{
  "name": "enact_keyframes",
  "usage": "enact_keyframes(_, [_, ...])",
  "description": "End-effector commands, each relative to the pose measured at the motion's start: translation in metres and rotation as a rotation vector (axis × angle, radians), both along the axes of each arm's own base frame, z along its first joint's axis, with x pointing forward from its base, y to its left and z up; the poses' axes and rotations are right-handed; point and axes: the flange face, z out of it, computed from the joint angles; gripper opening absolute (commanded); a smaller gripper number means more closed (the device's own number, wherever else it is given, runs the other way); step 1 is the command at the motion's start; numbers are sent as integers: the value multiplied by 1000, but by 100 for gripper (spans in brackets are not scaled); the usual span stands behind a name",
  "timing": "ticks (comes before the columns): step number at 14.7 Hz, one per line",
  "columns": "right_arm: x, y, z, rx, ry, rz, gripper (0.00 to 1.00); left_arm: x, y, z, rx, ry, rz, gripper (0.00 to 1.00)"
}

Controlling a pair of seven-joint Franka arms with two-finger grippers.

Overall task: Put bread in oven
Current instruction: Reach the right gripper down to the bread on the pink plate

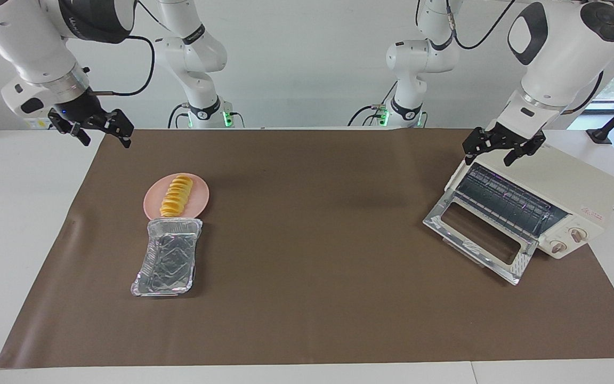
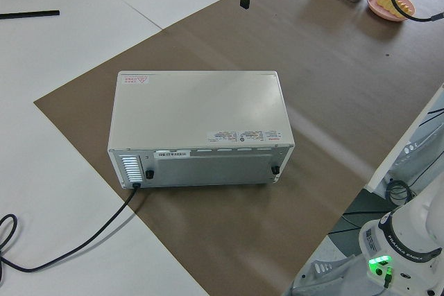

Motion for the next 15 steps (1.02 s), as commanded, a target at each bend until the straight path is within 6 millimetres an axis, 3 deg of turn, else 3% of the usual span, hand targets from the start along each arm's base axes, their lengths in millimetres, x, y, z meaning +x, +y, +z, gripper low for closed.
enact_keyframes(1, [-2, -2, 2, -13, 4, 2, 100, -5, 2, 2, -17, 4, -2, 100])
enact_keyframes(8, [-3, -4, 0, -12, 9, 2, 100, -5, 2, 2, -17, 4, -2, 100])
enact_keyframes(10, [-5, -2, -11, -13, -9, 5, 100, -5, 2, 2, -17, 4, -2, 100])
enact_keyframes(15, [-31, 8, -68, -18, -62, 1, 100, -5, 2, 2, -17, 4, -2, 100])
